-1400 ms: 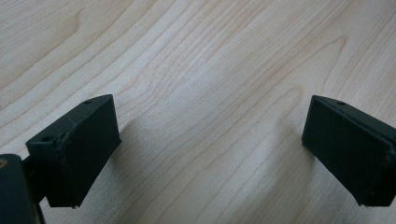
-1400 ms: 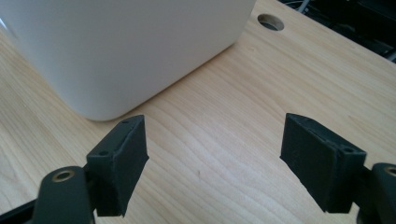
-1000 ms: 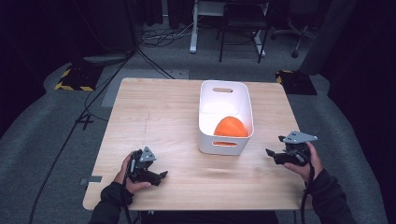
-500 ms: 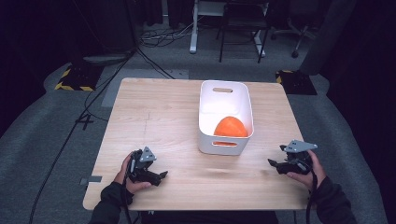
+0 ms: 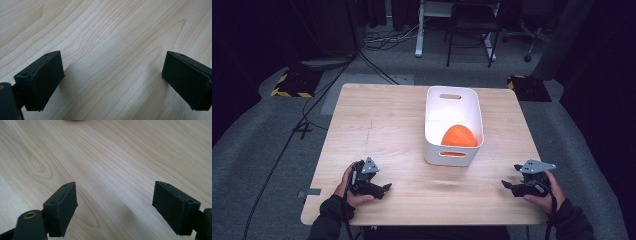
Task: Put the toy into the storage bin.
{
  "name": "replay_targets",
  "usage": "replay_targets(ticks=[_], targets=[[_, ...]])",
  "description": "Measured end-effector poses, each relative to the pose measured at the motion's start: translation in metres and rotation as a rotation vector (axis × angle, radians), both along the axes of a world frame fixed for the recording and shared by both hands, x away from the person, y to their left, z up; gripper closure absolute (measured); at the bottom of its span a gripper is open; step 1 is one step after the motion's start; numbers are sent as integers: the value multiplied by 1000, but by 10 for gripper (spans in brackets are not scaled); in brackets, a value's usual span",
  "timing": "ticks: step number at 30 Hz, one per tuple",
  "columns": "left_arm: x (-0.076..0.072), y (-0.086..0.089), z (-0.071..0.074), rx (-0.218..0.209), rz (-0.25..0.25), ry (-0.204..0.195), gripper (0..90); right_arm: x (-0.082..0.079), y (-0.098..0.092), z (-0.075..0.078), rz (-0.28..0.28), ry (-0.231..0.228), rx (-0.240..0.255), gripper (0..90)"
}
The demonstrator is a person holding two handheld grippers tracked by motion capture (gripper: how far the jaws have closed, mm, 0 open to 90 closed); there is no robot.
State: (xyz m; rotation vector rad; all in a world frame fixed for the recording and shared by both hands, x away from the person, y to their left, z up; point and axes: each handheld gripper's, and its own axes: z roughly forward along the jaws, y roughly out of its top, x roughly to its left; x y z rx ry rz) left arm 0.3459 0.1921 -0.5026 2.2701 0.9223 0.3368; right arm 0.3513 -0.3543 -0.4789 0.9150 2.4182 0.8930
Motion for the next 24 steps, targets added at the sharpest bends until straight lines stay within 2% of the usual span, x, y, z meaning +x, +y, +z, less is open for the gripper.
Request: replay_targets(ticks=[6, 7, 11, 16, 21, 24], targets=[[0, 0, 0, 1, -1, 0, 43, -6, -7, -6, -10, 10, 11, 191], [0, 0, 0, 0, 0, 0, 43, -8, -11, -8, -16, 14, 27, 191], [0, 0, 0, 1, 0, 0, 43, -11, -20, -14, -32, 25, 40, 188], [0, 0, 0, 0, 1, 1, 43, -14, -30, -18, -57, 42, 73, 183], [0, 0, 0, 0, 0, 0, 43, -17, -44, -22, -78, 59, 129, 170], [0, 0, 0, -7, 1, 5, 43, -17, -50, -24, -80, 38, 142, 167]])
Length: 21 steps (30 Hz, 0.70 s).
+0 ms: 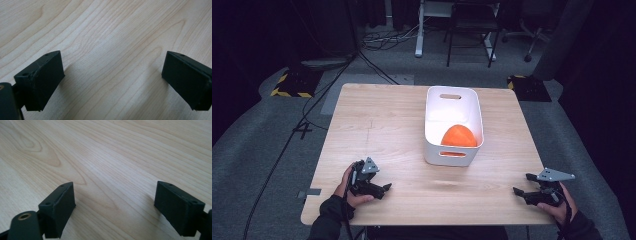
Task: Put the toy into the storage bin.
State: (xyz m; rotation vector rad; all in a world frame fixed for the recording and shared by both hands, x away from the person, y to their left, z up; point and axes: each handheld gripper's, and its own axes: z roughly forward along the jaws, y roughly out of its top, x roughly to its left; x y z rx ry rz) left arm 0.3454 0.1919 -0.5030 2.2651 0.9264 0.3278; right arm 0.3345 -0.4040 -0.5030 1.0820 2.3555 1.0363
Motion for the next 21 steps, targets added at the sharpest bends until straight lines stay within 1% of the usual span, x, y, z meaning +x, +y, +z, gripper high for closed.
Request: replay_targets(ticks=[9, 10, 11, 12, 21], targets=[[0, 0, 0, 0, 0, 1, 43, -1, 0, 0, -6, -1, 6, 166], [0, 0, 0, -7, -1, 11, 43, -1, 0, 0, -3, -3, 2, 166], [0, 0, 0, -7, -1, 11, 43, -1, 0, 0, -3, -3, 2, 166], [0, 0, 0, 1, 0, 1, 43, -1, 0, 0, -7, -1, 6, 165], [0, 0, 0, 0, 1, 1, 43, -1, 0, -1, -10, -3, 4, 165]])
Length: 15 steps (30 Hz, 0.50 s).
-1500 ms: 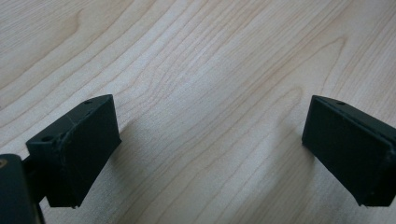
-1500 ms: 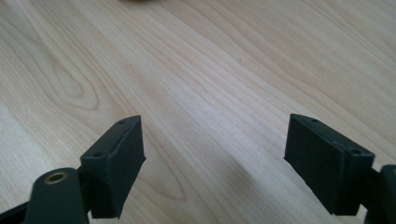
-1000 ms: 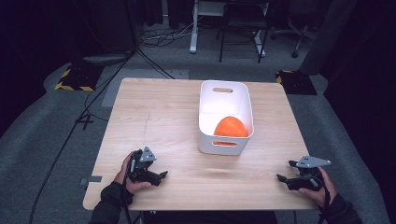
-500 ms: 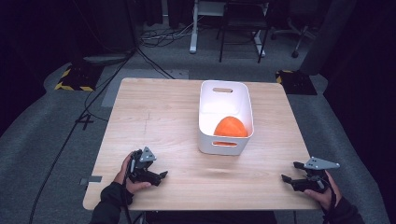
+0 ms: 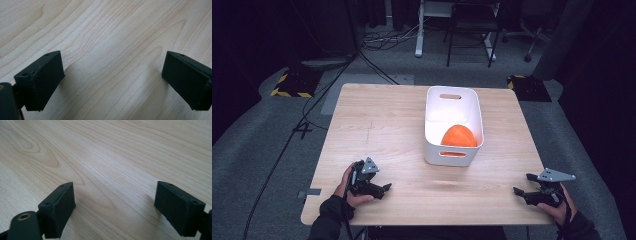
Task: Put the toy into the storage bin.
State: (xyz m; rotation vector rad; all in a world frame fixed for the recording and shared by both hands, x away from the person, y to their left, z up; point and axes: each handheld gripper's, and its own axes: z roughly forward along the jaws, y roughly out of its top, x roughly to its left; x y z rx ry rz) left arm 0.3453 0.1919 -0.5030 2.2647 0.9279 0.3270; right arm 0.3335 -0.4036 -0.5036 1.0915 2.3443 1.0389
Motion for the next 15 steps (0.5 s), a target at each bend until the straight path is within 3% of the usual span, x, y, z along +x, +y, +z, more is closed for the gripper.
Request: replay_targets(ticks=[15], targets=[[0, 0, 0, -7, -1, 10, 42, 0, 0, 0, -4, -1, 0, 164]])
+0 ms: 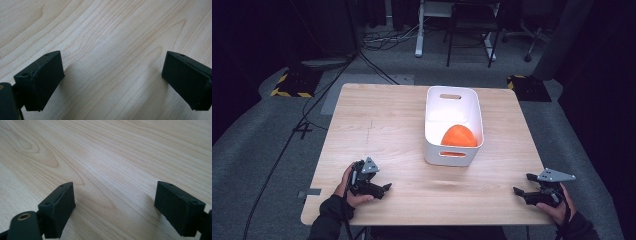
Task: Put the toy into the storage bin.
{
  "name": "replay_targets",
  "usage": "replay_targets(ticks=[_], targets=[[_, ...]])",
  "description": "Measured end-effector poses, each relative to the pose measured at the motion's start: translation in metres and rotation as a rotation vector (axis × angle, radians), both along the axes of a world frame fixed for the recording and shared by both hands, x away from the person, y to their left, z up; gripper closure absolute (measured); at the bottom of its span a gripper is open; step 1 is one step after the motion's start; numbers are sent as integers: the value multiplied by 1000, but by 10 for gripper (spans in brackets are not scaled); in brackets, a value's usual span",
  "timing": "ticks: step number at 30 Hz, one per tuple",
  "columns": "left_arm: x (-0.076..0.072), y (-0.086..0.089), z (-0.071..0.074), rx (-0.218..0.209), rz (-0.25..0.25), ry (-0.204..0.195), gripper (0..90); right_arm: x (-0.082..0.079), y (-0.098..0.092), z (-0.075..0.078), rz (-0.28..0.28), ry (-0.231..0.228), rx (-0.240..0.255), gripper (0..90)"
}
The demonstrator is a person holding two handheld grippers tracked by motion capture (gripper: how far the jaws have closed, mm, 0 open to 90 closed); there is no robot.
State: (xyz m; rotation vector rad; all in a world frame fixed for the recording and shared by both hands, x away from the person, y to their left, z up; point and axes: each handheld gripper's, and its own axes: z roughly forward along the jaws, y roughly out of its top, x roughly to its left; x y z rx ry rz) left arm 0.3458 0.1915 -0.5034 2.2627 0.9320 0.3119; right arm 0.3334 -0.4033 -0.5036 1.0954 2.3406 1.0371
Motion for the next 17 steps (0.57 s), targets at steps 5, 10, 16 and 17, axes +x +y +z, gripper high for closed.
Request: replay_targets(ticks=[5, 10, 16, 17], targets=[[0, 0, 0, 4, 1, -10, 43, 0, 0, 0, -3, 2, 1, 164], [1, 0, 0, -1, 2, -10, 42, 0, 0, 0, -2, 2, 0, 164], [2, 0, 0, 7, -1, -12, 41, 0, 0, 0, -3, 1, 0, 165], [2, 0, 0, 7, -1, -12, 41, 0, 0, 0, -3, 1, 0, 165]])
